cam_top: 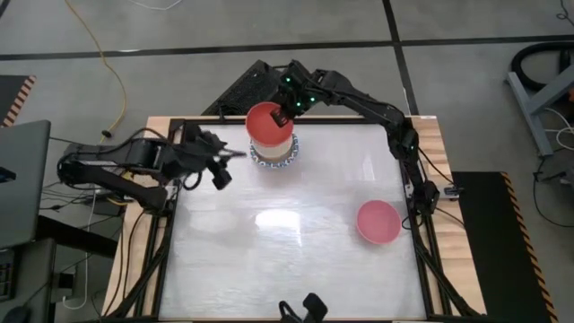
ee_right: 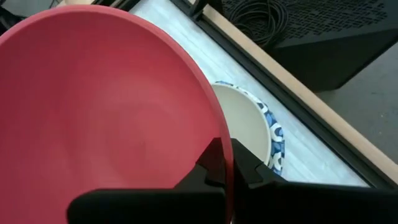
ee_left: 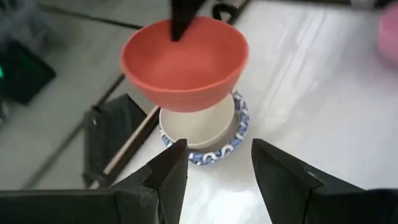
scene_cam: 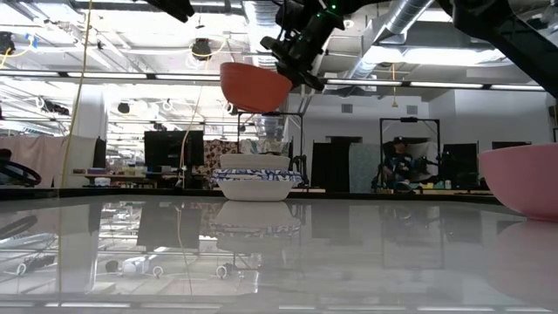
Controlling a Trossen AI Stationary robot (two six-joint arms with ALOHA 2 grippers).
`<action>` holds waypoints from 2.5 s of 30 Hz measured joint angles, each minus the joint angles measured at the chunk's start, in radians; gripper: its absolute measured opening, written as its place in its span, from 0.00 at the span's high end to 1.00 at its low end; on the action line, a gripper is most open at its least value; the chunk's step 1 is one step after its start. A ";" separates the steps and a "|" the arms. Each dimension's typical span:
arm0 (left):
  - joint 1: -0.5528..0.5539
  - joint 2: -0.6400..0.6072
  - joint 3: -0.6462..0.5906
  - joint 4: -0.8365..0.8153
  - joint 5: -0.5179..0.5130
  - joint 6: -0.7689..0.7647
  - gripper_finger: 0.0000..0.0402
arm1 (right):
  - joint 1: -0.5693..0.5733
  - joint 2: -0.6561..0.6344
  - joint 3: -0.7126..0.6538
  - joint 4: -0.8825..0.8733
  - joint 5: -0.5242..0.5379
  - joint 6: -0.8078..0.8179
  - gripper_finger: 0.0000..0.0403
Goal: Nest bowls inside each other
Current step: Stack the orange bowl on the top of the white bowl
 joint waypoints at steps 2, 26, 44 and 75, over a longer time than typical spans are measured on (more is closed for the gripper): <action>0.027 -0.025 0.000 0.000 0.001 -0.075 0.58 | -0.005 0.000 0.000 0.008 0.000 0.000 0.98; 0.380 -0.074 -0.002 -0.117 0.351 -0.241 0.58 | -0.056 0.161 0.000 -0.005 0.008 0.025 0.98; 0.405 -0.065 -0.002 -0.124 0.354 -0.203 0.58 | -0.062 0.193 0.000 0.003 0.033 0.010 0.98; 0.405 -0.065 -0.002 -0.124 0.338 -0.191 0.58 | -0.033 0.191 -0.149 0.115 0.049 -0.008 0.98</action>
